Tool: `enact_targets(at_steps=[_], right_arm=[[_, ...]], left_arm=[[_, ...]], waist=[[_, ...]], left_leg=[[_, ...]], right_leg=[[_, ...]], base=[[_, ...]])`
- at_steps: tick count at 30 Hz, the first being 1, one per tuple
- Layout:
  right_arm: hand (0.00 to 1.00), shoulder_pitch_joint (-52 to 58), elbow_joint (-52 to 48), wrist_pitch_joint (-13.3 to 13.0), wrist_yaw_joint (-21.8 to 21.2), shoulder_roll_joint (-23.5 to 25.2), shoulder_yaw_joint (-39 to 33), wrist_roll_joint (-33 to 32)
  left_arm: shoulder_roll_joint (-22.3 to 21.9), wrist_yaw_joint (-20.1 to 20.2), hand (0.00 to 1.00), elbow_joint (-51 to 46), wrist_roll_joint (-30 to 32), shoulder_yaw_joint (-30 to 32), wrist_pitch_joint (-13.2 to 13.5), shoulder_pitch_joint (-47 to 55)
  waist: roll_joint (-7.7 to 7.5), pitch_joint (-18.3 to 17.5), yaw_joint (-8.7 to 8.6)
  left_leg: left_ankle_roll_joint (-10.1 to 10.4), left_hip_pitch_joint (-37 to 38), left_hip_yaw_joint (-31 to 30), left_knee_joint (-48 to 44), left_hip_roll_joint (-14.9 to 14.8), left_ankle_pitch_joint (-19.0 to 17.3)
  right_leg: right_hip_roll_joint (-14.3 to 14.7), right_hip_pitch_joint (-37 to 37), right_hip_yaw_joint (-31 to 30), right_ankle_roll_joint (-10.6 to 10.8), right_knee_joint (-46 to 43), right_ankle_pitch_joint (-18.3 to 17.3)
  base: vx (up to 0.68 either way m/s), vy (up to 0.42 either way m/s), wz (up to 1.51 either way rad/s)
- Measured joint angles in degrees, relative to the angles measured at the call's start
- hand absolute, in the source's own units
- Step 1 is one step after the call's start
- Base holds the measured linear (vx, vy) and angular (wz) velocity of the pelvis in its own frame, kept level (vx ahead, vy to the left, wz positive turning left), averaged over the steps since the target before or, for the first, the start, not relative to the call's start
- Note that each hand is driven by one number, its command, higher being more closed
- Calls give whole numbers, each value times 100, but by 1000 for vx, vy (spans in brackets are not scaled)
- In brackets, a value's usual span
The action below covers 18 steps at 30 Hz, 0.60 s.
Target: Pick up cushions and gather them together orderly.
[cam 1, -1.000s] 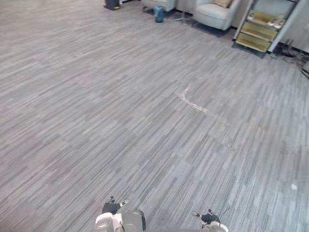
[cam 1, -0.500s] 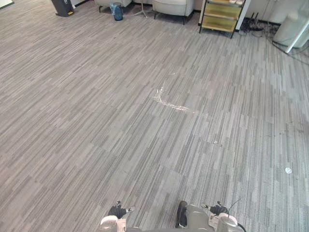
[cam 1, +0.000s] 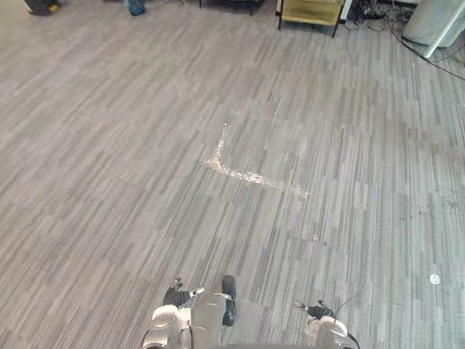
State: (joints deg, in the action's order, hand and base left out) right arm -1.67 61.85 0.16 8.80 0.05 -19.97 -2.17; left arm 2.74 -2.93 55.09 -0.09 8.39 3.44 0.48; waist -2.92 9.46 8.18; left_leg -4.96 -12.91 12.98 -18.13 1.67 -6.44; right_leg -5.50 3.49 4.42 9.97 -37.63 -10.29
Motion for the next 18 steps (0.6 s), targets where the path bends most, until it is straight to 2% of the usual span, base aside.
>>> enact_targets(at_steps=[1,3,5,6,7,8,9,10,11,12,13,14,15,16,17,18], right_arm=[[0,27,-31,-24,-23,-5,47,0],[0,82,-123,-28,-80,0,125,8],[0,152,-364,-51,-137,-14,239,13],[0,170,-447,-73,-147,-32,225,45],[0,167,-461,-79,-151,-37,226,62],[0,156,-467,-95,-155,-52,225,109],[0,147,-447,-93,-155,-66,221,116],[0,149,-407,-92,-155,-68,223,121],[0,163,-259,-111,-164,-58,203,96],[0,36,-198,-111,-184,-240,225,128],[0,33,-191,-111,-195,-257,227,149],[0,62,-194,-115,-194,-304,178,201],[0,63,-219,-113,-193,-316,182,211],[0,68,-237,-109,-192,-328,195,213],[0,90,-240,-74,-184,-364,250,214],[0,124,-242,-61,-136,-355,325,204]], left_arm=[[48,5,0,94,9,-109,-48,-36],[49,4,0,197,10,-113,-72,-18],[6,1,0,200,6,-150,-86,-10],[-36,2,0,214,4,-159,-97,-15],[-51,2,0,221,4,-159,-95,-20],[-79,3,0,241,4,-179,-91,-25],[-63,1,0,252,7,-293,-84,-15],[-40,4,0,255,8,-335,-81,-3],[33,43,0,283,16,-325,-69,32],[-58,41,0,417,49,-273,-75,-21],[-128,48,0,429,80,-273,-75,7],[-246,50,0,409,119,-253,-60,67],[-308,45,0,397,124,-80,-51,50],[-348,47,0,387,124,-17,-58,17],[-413,48,0,300,123,105,-71,33],[-412,54,0,183,133,118,-68,38]], waist=[[-1,5,-76],[32,22,-144],[142,82,-208],[204,115,-267],[204,114,-291],[207,107,-362],[194,102,-439],[158,87,-471],[7,17,-512],[278,9,-475],[364,-45,-475],[535,-138,-486],[661,-136,-547],[722,-119,-550],[753,-89,-503],[757,-46,-465]], left_leg=[[20,407,-113,27,19,-244],[0,1140,-119,297,7,-338],[0,1759,-123,578,-92,-338],[3,2122,-159,750,-172,-343],[26,2222,-186,789,-224,-359],[140,2358,-260,846,-347,-462],[393,2518,-309,938,-429,-662],[478,2590,-374,982,-429,-785],[711,2758,-628,996,-362,-1090],[738,2875,-793,896,-627,-1163],[737,2810,-900,751,-691,-1163],[737,2556,-1097,107,-845,-1162],[801,2048,-1302,-1148,-1026,-1055],[826,1819,-1370,-1722,-1115,-891],[865,1184,-1437,-3142,-1355,-101],[856,735,-1294,-4116,-1574,-110]], right_leg=[[-144,-504,39,33,-1324,20],[-393,-1091,249,-319,-2094,-297],[-527,-1559,533,-606,-1824,-495],[-560,-1847,728,-682,-1225,-549],[-552,-1956,782,-685,-890,-536],[-503,-2156,852,-670,69,-326],[-411,-2246,781,-672,1134,132],[-373,-2282,630,-673,1627,409],[-305,-2354,255,-724,2090,1397],[-127,-2419,297,-909,1589,1192],[-83,-2422,330,-915,1499,984],[-13,-2416,492,-975,1256,603],[66,-2235,667,-1046,1150,328],[111,-2111,768,-1072,1152,251],[239,-1741,892,-1180,1213,49],[328,-1348,968,-1263,1298,-139]], base=[[752,60,7],[610,-5,-3],[485,-55,-1],[378,-91,13],[466,-165,36],[463,-226,59],[466,-248,67],[504,-288,70],[655,-387,33],[553,-332,22],[525,-329,10],[486,-315,40],[576,-374,44],[563,-328,44],[448,-214,31],[447,-187,29]])
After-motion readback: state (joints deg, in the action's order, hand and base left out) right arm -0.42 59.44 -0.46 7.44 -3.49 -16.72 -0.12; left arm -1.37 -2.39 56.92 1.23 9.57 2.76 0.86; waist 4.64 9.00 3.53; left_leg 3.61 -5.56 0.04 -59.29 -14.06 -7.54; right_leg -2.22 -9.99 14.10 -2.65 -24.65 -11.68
